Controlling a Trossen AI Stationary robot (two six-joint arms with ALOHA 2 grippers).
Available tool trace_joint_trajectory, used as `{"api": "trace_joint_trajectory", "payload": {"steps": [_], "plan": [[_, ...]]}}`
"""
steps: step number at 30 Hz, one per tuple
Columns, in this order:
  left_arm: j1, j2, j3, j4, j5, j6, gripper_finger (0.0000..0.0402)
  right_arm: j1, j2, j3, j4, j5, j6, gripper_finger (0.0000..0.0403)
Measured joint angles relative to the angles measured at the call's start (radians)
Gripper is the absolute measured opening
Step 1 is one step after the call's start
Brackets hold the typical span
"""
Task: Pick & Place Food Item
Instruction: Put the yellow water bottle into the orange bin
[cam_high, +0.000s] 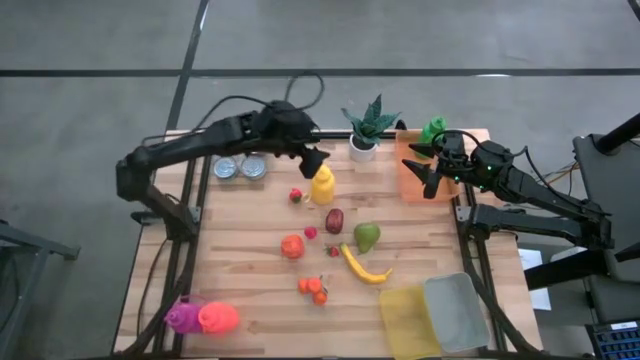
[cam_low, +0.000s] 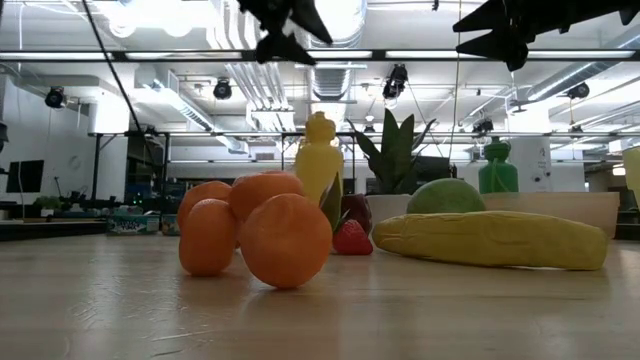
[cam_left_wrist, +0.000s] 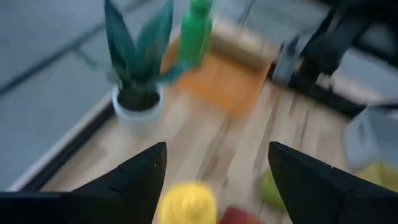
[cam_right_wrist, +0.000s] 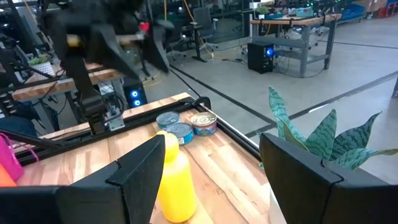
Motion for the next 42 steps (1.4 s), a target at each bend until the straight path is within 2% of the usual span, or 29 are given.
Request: {"api": "trace_joint_trajectory", "payload": {"steps": [4,9,19,24,31,42], "plan": [[0.000,-0.120,-0.125,0.160,0.000,0.024,0.0286,0.000,0.000,0.000,0.000,0.000,0.000,0.0260],[0.001,-0.302,-0.337,0.313,0.002,0.153,0.0286,0.000,0.000,0.000,0.000,0.000,0.000,0.0260],[0.002,-0.743,-0.730,0.574,-0.060,0.140,0.0286,0.000,0.000,0.000,0.000,0.000,0.000,0.0260],[0.002,-0.901,-0.880,0.639,-0.074,0.075,0.0286,0.000,-0.001,0.000,0.000,0.000,0.000,0.0260],[0.002,-1.006,-0.961,0.639,-0.105,0.046,0.0286,0.000,-0.001,0.000,0.000,0.000,0.000,0.0260],[0.002,-1.008,-0.961,0.628,-0.105,0.026,0.0286,0.000,0.000,0.000,0.000,0.000,0.000,0.0260]]}}
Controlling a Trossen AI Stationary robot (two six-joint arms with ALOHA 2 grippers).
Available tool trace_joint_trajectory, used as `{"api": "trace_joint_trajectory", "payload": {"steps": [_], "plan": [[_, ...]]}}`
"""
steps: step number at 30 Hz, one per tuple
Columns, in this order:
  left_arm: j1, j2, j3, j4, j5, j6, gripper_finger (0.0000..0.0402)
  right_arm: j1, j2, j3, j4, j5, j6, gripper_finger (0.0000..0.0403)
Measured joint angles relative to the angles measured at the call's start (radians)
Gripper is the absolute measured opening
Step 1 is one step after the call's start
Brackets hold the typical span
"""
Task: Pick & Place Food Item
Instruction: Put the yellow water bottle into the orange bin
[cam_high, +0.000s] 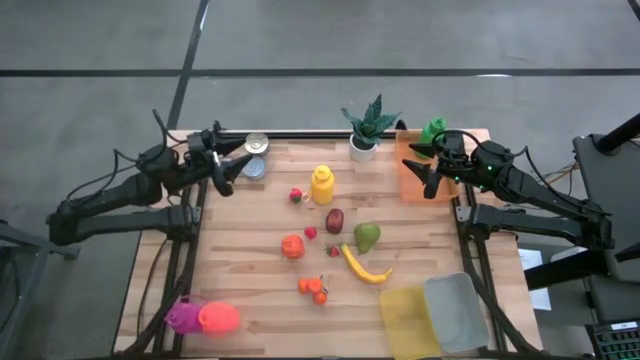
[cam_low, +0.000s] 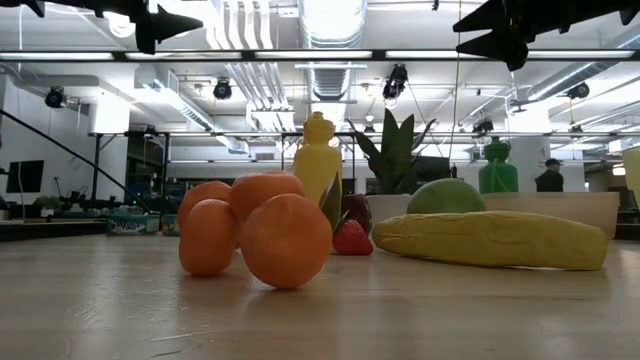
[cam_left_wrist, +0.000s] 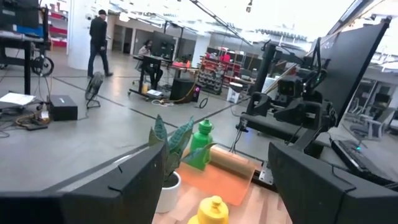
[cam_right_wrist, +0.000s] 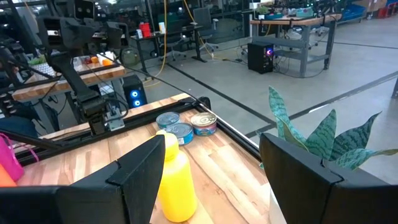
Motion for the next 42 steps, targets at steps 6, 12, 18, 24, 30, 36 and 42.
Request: {"api": "trace_joint_trajectory", "payload": {"steps": [6,12,18,24,30,36,42], "plan": [[0.000,0.000,0.000,-0.001,0.000,-0.036,0.0286,0.000,0.000,0.000,0.000,0.000,0.000,0.0260],[0.000,0.000,0.000,-0.030,0.000,-0.036,0.0286,0.000,0.000,0.000,0.000,0.000,0.000,0.0260],[0.000,0.000,0.000,-0.089,0.000,-0.036,0.0286,0.000,0.001,0.000,0.000,0.000,0.000,0.0260],[0.000,0.000,0.000,-0.203,0.000,-0.036,0.0286,0.000,0.001,0.000,0.000,0.000,0.000,0.0260],[0.000,0.000,0.000,-0.325,0.000,-0.036,0.0286,0.000,0.001,0.000,0.000,0.000,0.000,0.0260],[0.000,0.000,0.000,-0.344,0.000,-0.043,0.0286,0.000,0.000,0.000,0.000,0.000,0.000,0.0260],[0.000,0.000,0.000,-0.344,0.000,-0.043,0.0286,0.000,0.000,0.000,0.000,0.000,0.000,0.0260]]}}
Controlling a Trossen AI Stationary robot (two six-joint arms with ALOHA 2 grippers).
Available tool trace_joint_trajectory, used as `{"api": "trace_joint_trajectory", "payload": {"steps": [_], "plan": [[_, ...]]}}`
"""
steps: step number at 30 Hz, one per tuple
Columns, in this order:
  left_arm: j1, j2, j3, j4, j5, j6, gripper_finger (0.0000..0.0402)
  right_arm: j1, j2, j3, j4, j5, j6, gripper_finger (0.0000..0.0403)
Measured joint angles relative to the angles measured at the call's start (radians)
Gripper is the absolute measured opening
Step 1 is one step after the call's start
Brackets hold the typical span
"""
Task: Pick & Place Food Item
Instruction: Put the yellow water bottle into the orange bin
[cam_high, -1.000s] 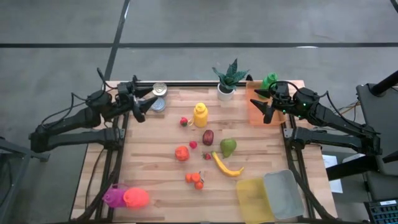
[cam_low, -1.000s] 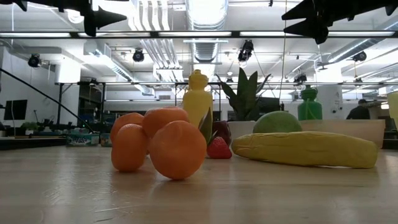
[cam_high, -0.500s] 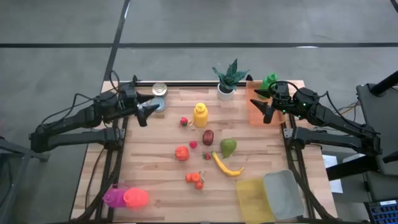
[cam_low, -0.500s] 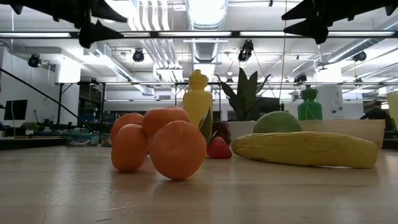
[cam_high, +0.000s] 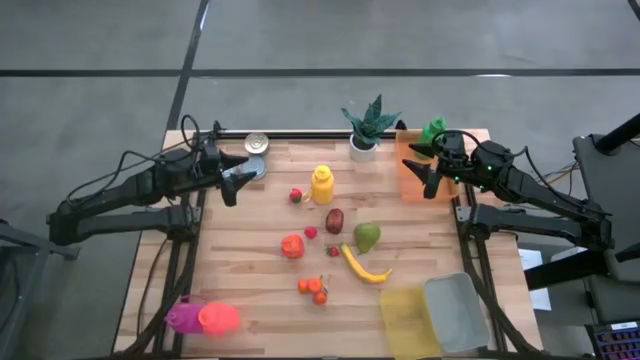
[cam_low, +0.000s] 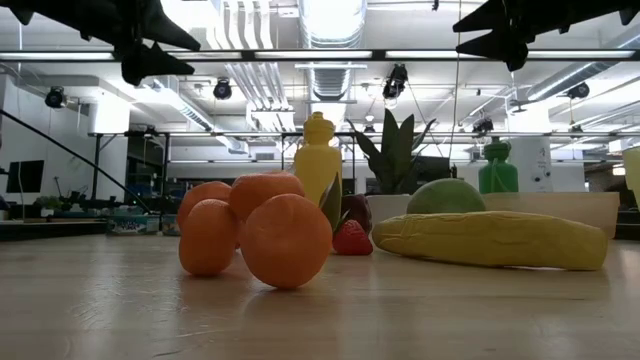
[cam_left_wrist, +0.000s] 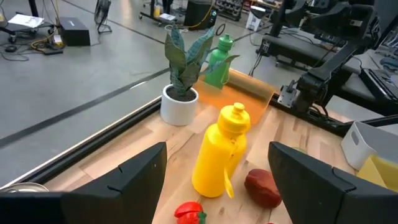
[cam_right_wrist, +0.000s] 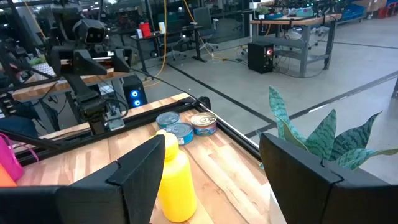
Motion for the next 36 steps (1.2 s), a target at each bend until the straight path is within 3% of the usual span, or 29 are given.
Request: {"api": "trace_joint_trajectory", "payload": {"steps": [15,21,26,36], "plan": [[0.000,0.000,0.000,0.000,0.000,0.002,0.0286,0.000,0.001,0.000,0.009,0.003,0.090,0.0260],[0.000,0.000,0.000,0.000,0.000,0.003,0.0286,0.000,0.040,0.001,0.213,0.034,0.140,0.0260],[0.000,0.000,0.000,0.000,0.000,0.003,0.0286,0.000,0.146,0.037,0.298,0.027,0.114,0.0260],[0.000,0.000,0.000,-0.043,0.000,0.003,0.0286,0.000,0.489,0.367,0.054,-0.025,-0.008,0.0260]]}}
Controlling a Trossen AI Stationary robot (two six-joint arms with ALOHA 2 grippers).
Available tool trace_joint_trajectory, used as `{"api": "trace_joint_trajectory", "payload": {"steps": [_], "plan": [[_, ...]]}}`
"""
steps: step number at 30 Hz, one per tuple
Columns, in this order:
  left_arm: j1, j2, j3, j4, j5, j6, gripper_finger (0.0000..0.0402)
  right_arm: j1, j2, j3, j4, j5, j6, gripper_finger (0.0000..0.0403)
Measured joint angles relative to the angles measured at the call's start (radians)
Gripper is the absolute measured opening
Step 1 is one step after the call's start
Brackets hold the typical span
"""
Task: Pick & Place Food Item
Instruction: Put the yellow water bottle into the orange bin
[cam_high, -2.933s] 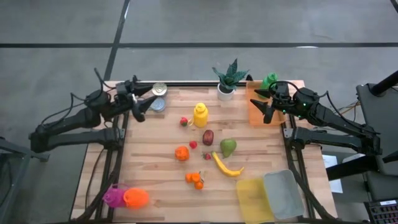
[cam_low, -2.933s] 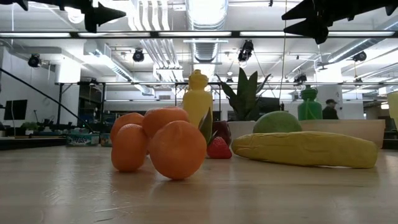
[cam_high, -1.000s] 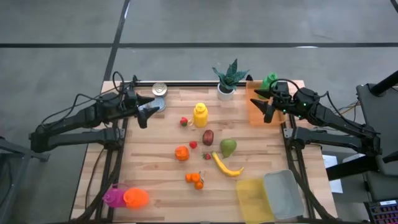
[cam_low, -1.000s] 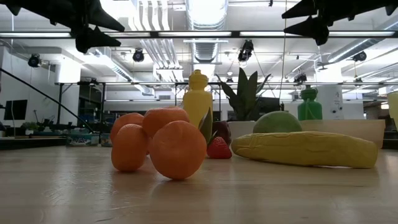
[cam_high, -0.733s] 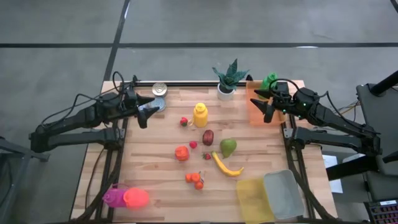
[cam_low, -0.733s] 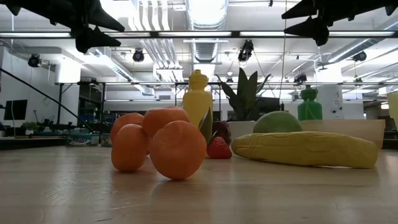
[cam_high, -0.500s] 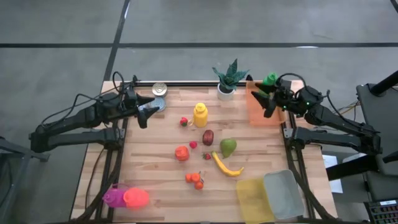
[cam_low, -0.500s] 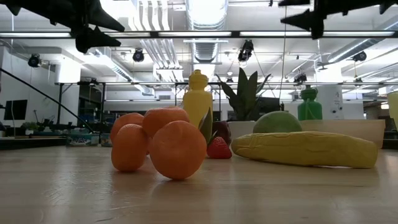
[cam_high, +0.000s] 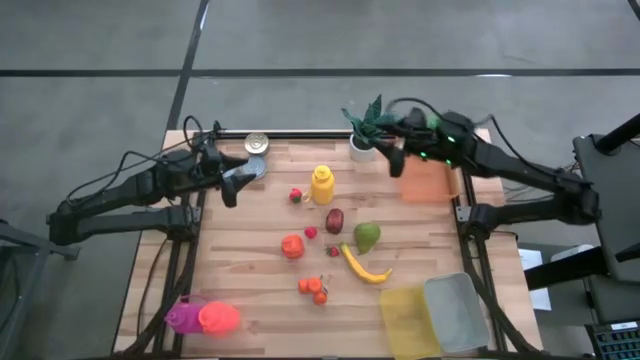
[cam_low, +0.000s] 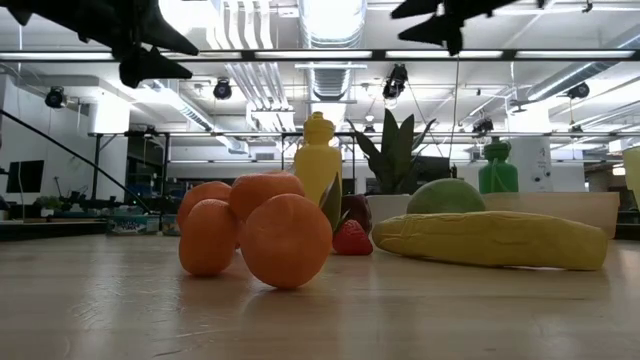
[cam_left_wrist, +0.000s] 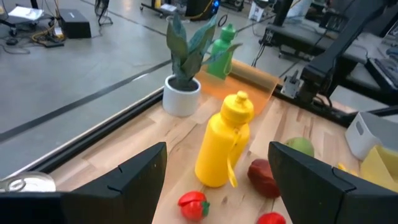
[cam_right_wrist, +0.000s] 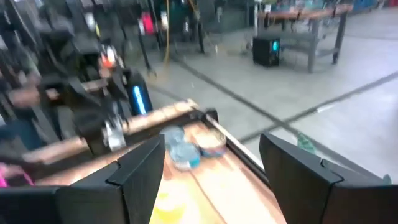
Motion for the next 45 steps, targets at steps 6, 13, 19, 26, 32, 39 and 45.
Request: {"api": "trace_joint_trajectory", "payload": {"steps": [6,13,19,26,32,39,45], "plan": [[0.000,0.000,0.000,-0.053,0.000,0.000,0.0286,0.002,0.231,0.253,-0.243,-0.023,-0.050,0.0260],[0.000,0.000,0.000,-0.085,0.000,0.000,0.0286,0.023,0.471,0.489,-0.458,-0.030,-0.106,0.0260],[0.000,0.000,0.000,-0.087,0.000,0.000,0.0286,0.054,0.612,0.672,-0.559,-0.101,-0.140,0.0260],[0.000,0.000,0.000,-0.087,0.000,0.000,0.0286,0.079,0.713,0.824,-0.695,-0.102,-0.191,0.0265],[0.000,0.000,0.000,-0.087,0.000,0.000,0.0286,0.093,0.744,0.822,-0.703,-0.119,-0.212,0.0324],[0.000,0.000,0.000,-0.087,0.000,0.000,0.0286,0.104,0.761,0.793,-0.711,-0.129,-0.280,0.0367],[0.000,0.000,0.000,-0.090,0.000,0.000,0.0286,0.103,0.785,0.792,-0.710,-0.131,-0.300,0.0368]]}}
